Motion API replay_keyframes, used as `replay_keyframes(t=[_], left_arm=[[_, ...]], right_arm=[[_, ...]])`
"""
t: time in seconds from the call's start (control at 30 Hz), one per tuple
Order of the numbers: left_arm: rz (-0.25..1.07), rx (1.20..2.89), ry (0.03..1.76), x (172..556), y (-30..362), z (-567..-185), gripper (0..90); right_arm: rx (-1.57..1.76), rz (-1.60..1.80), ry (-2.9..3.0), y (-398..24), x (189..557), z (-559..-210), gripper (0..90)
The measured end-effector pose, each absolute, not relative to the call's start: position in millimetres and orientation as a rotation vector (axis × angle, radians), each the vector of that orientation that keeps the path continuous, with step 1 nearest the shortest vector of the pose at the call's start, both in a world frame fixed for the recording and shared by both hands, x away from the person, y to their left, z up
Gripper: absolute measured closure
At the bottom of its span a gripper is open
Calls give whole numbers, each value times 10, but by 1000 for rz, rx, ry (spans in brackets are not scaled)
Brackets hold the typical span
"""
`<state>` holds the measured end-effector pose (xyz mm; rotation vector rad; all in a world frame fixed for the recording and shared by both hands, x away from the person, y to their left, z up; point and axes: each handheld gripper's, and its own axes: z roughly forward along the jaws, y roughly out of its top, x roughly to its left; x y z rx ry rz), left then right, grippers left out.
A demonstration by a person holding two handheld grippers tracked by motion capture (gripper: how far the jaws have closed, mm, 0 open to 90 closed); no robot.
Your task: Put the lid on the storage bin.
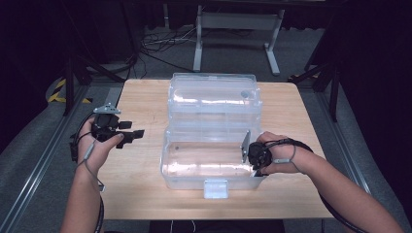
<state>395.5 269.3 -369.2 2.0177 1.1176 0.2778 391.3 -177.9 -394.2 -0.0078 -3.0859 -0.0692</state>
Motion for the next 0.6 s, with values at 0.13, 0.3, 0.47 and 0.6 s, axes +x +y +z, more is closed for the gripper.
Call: replay_keyframes(t=[0.13, 0.3, 0.47, 0.6], left_arm=[[276, 2020, 1117, 3958, 2689, -3697, 349], [278, 2019, 1115, 3957, 2692, -3694, 349], [280, 2017, 1115, 3954, 2698, -3683, 349], [280, 2015, 1107, 3959, 2684, -3667, 349]], right_arm=[[-9, -78, -3086, -1780, 3913, -3902, 674], [-11, -113, -3094, -1791, 3904, -3831, 664], [-35, -166, -3115, -1816, 3879, -3667, 657], [-50, -269, -3102, -1837, 3853, -3558, 655]])
